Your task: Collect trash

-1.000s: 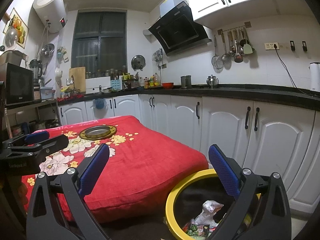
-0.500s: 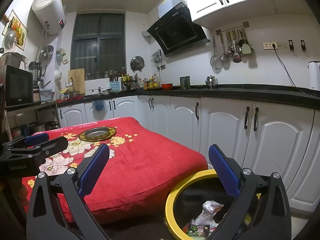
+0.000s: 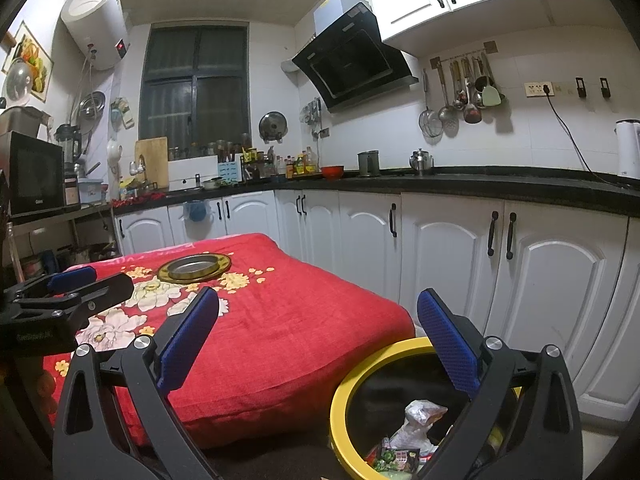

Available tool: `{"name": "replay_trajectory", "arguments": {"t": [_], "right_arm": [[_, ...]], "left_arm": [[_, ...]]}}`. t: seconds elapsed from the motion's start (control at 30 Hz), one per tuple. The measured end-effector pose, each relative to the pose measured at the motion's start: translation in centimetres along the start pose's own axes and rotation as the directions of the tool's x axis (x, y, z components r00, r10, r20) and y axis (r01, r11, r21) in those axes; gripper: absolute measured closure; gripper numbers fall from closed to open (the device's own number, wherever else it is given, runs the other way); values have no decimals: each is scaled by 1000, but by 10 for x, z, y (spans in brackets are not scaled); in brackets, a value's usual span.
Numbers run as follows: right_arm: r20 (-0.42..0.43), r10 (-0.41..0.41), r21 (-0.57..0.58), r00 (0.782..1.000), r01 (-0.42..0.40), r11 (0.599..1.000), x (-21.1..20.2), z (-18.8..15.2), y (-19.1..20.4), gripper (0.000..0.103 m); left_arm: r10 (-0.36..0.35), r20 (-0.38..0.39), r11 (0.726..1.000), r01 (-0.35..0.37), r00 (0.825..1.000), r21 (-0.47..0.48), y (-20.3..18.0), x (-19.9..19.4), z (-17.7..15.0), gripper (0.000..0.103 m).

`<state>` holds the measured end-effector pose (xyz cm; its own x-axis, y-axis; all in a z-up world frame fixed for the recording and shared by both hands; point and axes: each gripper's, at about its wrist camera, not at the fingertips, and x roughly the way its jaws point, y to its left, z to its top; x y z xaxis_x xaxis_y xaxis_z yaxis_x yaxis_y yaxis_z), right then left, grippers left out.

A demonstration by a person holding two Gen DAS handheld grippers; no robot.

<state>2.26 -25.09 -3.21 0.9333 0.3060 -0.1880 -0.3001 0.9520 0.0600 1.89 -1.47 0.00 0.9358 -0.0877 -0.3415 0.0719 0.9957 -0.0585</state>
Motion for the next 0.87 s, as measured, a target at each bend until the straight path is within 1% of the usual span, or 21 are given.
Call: {"name": "replay_trajectory", "arguments": {"t": [0.1, 0.23, 0.33, 0.47, 0.53, 0.6, 0.63, 0.67, 0.7, 0.73, 0.77, 0.8, 0.83, 0.87], "right_arm": [[-2, -6, 1, 1000, 6, 1000, 0, -1, 0, 6], [-11, -14, 6, 1000, 14, 1000, 0, -2, 0, 6], [-19, -21, 15, 1000, 21, 1000, 1, 0, -1, 6], [-25, -29, 9, 999, 30, 1000, 6, 5, 4, 6], [-38, -17, -5, 999, 17, 1000, 13, 9, 9, 6], [-59, 20, -14, 998, -21, 1000, 25, 16, 18, 6], [-88, 60, -25, 994, -63, 998, 35, 21, 29, 6], [-133, 116, -36, 984, -122, 992, 49, 26, 44, 6], [-169, 172, -37, 970, -180, 983, 62, 31, 61, 6], [-196, 217, -35, 956, -228, 973, 72, 34, 77, 6], [-262, 299, -36, 918, -319, 947, 90, 38, 110, 6], [-328, 362, -39, 873, -396, 917, 106, 39, 141, 6], [-389, 420, -35, 820, -469, 883, 121, 37, 172, 6], [-453, 461, -30, 763, -529, 848, 135, 32, 207, 6]], "left_arm": [[-2, -1, 1000, 2, 1000, 1, -1, 0, 1, 11], [-12, -23, 1000, 12, 1000, -17, 0, 6, 1, 11], [4, -39, 1000, -5, 999, -29, 2, 10, 2, 11], [21, -41, 999, -22, 999, -40, 7, 10, 4, 11], [26, -61, 997, -30, 998, -65, 14, 11, 6, 11], [76, -108, 992, -86, 991, -91, 32, 14, 15, 11], [99, -121, 988, -112, 988, -103, 46, 14, 21, 11], [137, -131, 981, -153, 982, -118, 66, 13, 28, 11], [192, -139, 968, -211, 972, -137, 88, 11, 34, 11], [251, -148, 946, -275, 957, -173, 121, 6, 40, 11], [288, -159, 930, -316, 944, -190, 145, 4, 43, 11], [369, -200, 893, -406, 908, -194, 186, 1, 44, 11], [433, -233, 857, -478, 871, -194, 221, -1, 41, 11], [476, -255, 828, -527, 841, -190, 249, -3, 36, 11]]}}
